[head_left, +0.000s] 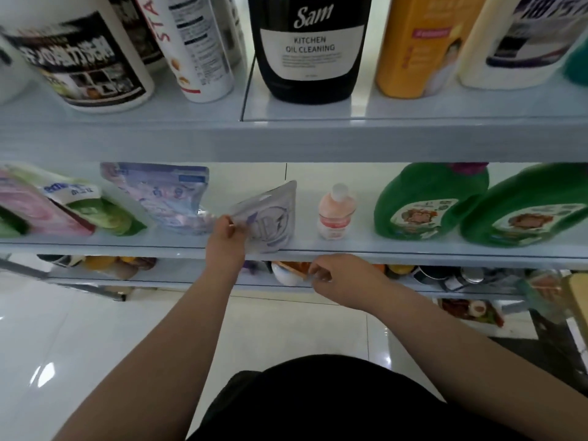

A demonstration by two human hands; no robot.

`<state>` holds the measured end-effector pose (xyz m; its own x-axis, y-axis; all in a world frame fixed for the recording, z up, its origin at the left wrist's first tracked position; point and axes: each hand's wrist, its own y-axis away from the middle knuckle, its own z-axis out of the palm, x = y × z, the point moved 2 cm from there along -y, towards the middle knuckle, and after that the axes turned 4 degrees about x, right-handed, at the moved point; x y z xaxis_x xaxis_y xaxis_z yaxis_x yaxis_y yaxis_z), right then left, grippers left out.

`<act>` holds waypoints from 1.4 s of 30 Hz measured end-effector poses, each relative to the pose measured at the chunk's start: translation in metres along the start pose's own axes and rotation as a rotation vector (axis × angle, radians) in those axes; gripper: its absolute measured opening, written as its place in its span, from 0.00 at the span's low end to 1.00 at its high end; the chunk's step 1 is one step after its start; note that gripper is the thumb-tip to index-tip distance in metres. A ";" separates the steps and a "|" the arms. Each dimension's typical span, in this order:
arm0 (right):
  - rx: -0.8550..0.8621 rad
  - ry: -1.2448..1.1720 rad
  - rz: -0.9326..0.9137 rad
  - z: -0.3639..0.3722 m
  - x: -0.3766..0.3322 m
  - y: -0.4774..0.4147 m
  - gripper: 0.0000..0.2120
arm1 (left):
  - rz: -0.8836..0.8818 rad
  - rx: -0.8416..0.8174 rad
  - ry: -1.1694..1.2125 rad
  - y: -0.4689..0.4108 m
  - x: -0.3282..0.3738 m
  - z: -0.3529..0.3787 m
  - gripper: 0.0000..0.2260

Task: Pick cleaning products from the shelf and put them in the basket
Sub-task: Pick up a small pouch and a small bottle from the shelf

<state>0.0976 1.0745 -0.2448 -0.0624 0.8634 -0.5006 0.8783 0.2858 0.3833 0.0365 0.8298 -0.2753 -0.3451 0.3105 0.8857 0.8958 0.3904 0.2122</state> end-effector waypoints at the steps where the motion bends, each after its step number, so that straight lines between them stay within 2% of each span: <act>1: 0.014 -0.046 0.010 0.000 -0.001 -0.002 0.14 | -0.006 0.000 0.011 0.005 0.000 -0.004 0.10; 3: 0.061 -0.157 0.024 0.001 -0.005 -0.005 0.23 | -0.006 -0.033 0.090 0.018 0.002 -0.016 0.10; 7: 0.114 -0.459 0.028 0.006 -0.015 -0.011 0.28 | -0.010 -0.148 0.163 0.048 0.006 -0.039 0.08; 9: 0.073 -0.667 0.016 0.009 -0.025 -0.011 0.20 | -0.015 -0.186 0.202 0.063 0.008 -0.049 0.07; 12: 0.077 -0.844 0.028 0.019 -0.042 -0.009 0.09 | -0.044 -0.219 0.275 0.075 0.009 -0.065 0.05; 15: 0.097 -0.985 0.036 0.033 -0.061 0.000 0.11 | -0.106 -0.280 0.285 0.077 0.001 -0.086 0.07; 17: 0.125 -1.032 0.054 0.041 -0.074 0.006 0.11 | -0.132 -0.332 0.231 0.080 -0.009 -0.098 0.13; 20: 0.141 -1.059 0.083 0.053 -0.098 0.014 0.09 | -0.217 -0.310 0.173 0.089 -0.021 -0.112 0.18; 22: 0.139 -1.061 0.063 0.063 -0.117 0.020 0.10 | -0.271 -0.273 0.208 0.094 -0.028 -0.119 0.16; 25: 0.082 -1.333 0.079 0.076 -0.141 0.030 0.14 | -0.388 -0.277 0.344 0.096 -0.037 -0.127 0.13; 27: 0.100 -1.426 0.099 0.081 -0.152 0.037 0.16 | -0.556 -0.390 0.518 0.102 -0.039 -0.130 0.13; 29: 0.154 -1.382 0.122 0.089 -0.159 0.042 0.14 | -0.707 -0.578 0.635 0.111 -0.037 -0.133 0.13; 32: 0.114 -1.431 0.101 0.108 -0.171 0.054 0.14 | -0.842 -0.882 0.663 0.126 -0.037 -0.136 0.09; 34: 0.167 -1.508 0.111 0.116 -0.172 0.062 0.14 | -0.832 -1.010 0.636 0.133 -0.040 -0.138 0.08; 36: 0.272 -1.519 0.129 0.119 -0.169 0.069 0.05 | -0.783 -1.067 0.577 0.136 -0.047 -0.142 0.12; 37: 0.311 -1.523 0.143 0.120 -0.165 0.072 0.03 | -0.764 -1.066 0.559 0.134 -0.052 -0.145 0.14; 40: 0.346 -1.544 0.199 0.118 -0.154 0.080 0.09 | -0.670 -1.004 0.567 0.122 -0.063 -0.149 0.20; 42: 0.384 -1.524 0.246 0.115 -0.144 0.085 0.09 | -0.627 -0.941 0.573 0.113 -0.063 -0.149 0.25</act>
<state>0.2356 0.9268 -0.2297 0.3979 -0.4035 -0.8239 0.8720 -0.1128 0.4764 0.2010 0.7252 -0.2459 -0.8215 -0.2144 0.5284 0.5564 -0.5044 0.6604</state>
